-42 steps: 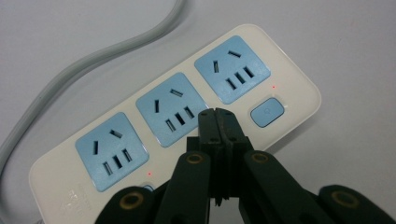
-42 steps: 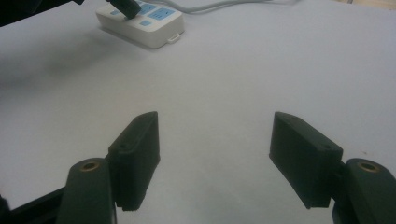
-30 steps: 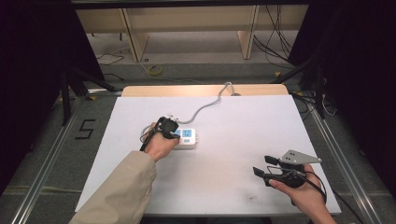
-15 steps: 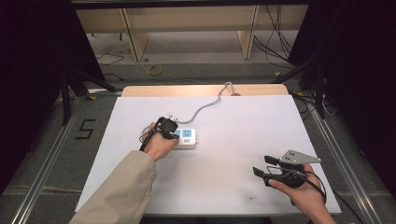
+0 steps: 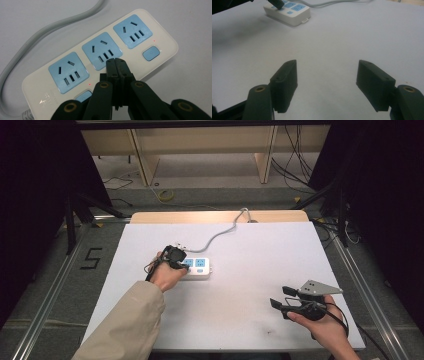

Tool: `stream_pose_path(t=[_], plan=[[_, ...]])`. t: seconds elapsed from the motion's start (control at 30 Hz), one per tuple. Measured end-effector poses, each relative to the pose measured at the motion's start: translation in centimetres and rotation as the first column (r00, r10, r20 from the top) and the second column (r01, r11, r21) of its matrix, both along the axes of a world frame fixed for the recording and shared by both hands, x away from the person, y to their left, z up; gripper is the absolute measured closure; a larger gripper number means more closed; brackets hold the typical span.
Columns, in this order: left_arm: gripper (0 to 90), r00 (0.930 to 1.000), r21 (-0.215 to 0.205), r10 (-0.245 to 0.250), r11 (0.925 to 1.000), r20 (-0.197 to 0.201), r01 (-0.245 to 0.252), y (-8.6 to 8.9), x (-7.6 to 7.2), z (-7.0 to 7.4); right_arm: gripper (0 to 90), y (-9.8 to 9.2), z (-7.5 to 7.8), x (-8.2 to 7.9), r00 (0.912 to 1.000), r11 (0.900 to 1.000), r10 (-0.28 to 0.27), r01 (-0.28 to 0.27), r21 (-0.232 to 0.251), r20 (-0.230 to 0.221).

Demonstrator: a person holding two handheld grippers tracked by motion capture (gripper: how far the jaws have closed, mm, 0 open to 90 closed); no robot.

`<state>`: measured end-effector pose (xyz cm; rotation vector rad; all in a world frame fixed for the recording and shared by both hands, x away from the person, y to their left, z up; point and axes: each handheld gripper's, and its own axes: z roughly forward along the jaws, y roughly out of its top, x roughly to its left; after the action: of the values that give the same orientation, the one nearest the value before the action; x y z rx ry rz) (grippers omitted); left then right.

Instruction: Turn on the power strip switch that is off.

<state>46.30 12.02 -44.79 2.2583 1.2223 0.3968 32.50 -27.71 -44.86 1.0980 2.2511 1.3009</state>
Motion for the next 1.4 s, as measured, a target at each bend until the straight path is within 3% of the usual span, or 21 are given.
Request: stream_pose_path(t=[0.27,0.5,0.53,0.8,1.03,1.23,1.4], plan=[[89.9,0.9993,-0.005,-0.003,1.0,0.038,0.003,0.0,0.0,0.3,33.4,-0.1,0.1,-0.1,1.0,1.0,0.0,0.0,0.003,0.001],[89.2,0.9971,-0.037,-0.001,0.9993,0.076,0.004,0.3,-0.2,0.9,33.3,0.0,0.0,0.0,1.0,1.0,0.001,-0.001,0.0,0.003],[84.5,0.9967,-0.039,-0.007,0.9992,0.081,0.01,0.3,-0.3,1.0,33.3,0.0,0.0,0.0,1.0,1.0,0.001,-0.001,0.0,0.003],[73.3,0.9871,-0.069,-0.045,0.996,0.153,0.056,0.5,-1.2,1.9,33.2,0.0,0.0,-0.1,1.0,1.0,0.001,-0.001,0.002,0.003],[52.3,0.9813,-0.056,-0.077,0.9945,0.177,0.088,0.5,-1.7,2.2,33.1,0.0,0.0,-0.1,1.0,1.0,0.003,-0.003,0.002,0.003],[33.6,0.9854,-0.072,-0.074,0.9937,0.153,0.086,0.5,-2.4,2.7,32.9,0.0,0.0,-0.1,1.0,1.0,0.003,-0.003,0.001,0.003],[27.6,0.9777,-0.098,-0.11,0.9868,0.179,0.129,0.6,-3.4,3.0,32.5,0.0,0.0,-0.1,1.0,1.0,0.004,-0.004,0.0,0.002]])
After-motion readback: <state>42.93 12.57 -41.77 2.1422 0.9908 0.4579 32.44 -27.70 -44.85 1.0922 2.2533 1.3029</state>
